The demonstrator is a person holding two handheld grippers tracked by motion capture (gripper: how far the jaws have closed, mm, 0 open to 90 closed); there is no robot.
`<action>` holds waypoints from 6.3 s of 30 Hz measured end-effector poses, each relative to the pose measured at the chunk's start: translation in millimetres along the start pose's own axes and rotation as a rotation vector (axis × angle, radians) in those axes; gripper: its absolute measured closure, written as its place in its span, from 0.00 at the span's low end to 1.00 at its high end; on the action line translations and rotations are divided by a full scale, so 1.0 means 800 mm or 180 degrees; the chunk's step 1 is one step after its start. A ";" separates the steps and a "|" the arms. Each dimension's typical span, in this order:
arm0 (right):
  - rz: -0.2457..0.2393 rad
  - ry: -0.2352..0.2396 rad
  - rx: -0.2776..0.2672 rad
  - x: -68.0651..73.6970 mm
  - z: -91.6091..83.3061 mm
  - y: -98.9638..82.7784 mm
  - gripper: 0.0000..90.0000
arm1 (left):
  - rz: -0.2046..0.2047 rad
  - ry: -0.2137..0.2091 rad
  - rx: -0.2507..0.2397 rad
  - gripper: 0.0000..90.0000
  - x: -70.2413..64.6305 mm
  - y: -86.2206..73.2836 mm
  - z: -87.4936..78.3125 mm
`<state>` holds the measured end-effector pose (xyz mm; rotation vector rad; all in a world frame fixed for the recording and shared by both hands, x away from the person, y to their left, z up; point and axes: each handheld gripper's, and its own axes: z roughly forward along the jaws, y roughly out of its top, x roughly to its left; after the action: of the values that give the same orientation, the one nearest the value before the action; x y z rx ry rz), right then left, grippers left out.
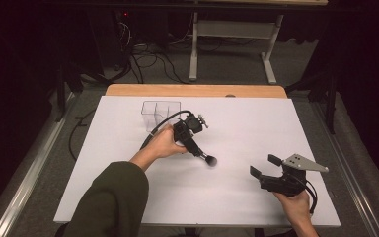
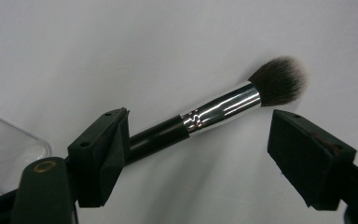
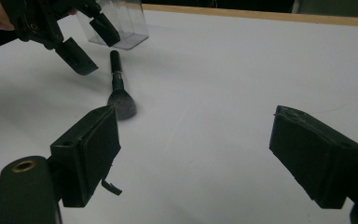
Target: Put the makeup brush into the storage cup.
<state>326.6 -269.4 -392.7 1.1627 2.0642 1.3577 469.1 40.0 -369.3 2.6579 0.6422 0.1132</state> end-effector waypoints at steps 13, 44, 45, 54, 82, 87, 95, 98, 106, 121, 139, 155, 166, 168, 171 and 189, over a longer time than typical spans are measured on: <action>-0.0033 0.0018 0.0010 0.001 0.001 0.000 0.19 | 0.0062 0.0025 0.0076 0.25 0.006 -0.002 0.013; -0.0035 0.0029 0.0017 0.001 0.001 -0.001 0.20 | 0.0391 0.0086 0.0237 0.29 -0.002 -0.001 0.030; -0.0031 0.0034 0.0008 0.000 0.001 -0.001 0.20 | 0.0392 0.0087 0.0239 0.29 -0.002 -0.001 0.030; -0.0009 0.0037 0.0020 0.000 0.001 -0.001 0.20 | 0.0462 0.0073 0.0351 0.30 -0.004 -0.001 0.037; -0.0037 0.0038 0.0040 0.001 0.003 -0.001 0.20 | 0.0412 -0.0063 0.0466 0.51 -0.015 0.002 0.039; -0.0034 0.0033 0.0047 0.001 0.003 -0.002 0.20 | 0.0456 -0.0074 0.0464 0.57 -0.018 0.002 0.038; -0.0026 0.0032 0.0047 0.002 0.003 -0.001 0.21 | 0.0520 -0.0088 0.0493 0.67 -0.024 0.002 0.037; -0.0028 0.0045 0.0039 0.002 0.003 -0.001 0.21 | 0.0541 -0.0101 0.0510 0.69 -0.025 0.002 0.037; -0.0036 0.0042 0.0045 0.002 0.003 -0.001 0.20 | 0.0549 -0.0142 0.0540 0.72 -0.027 0.002 0.037; -0.0043 0.0061 0.0070 0.005 0.005 -0.002 0.20 | 0.0437 -0.0098 0.0714 0.77 -0.032 0.008 0.039; -0.0024 0.0063 0.0066 0.005 0.005 -0.002 0.21 | 0.0226 -0.0090 0.0754 0.78 -0.034 0.008 0.037; -0.0045 0.0050 0.0056 0.005 0.004 -0.002 0.21 | 0.0109 -0.0121 0.0437 0.79 -0.036 -0.005 0.016; -0.0034 0.0048 0.0061 0.005 0.004 -0.002 0.21 | 0.0064 -0.0120 0.0055 0.79 -0.041 -0.016 -0.012; -0.0032 0.0043 0.0060 0.004 0.004 -0.002 0.20 | 0.0078 -0.0098 -0.0030 0.79 -0.044 -0.017 -0.017; -0.0038 0.0037 0.0054 0.005 0.004 -0.002 0.20 | 0.0081 -0.0078 -0.0181 0.78 -0.048 -0.020 -0.025; 0.0009 0.0021 -0.0064 0.002 0.001 -0.001 0.20 | -0.0183 0.0001 -0.1086 0.78 -0.049 -0.052 -0.086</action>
<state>325.6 -267.8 -393.7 1.1547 2.0494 1.3823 404.9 81.2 -322.2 2.3103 0.6361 0.1889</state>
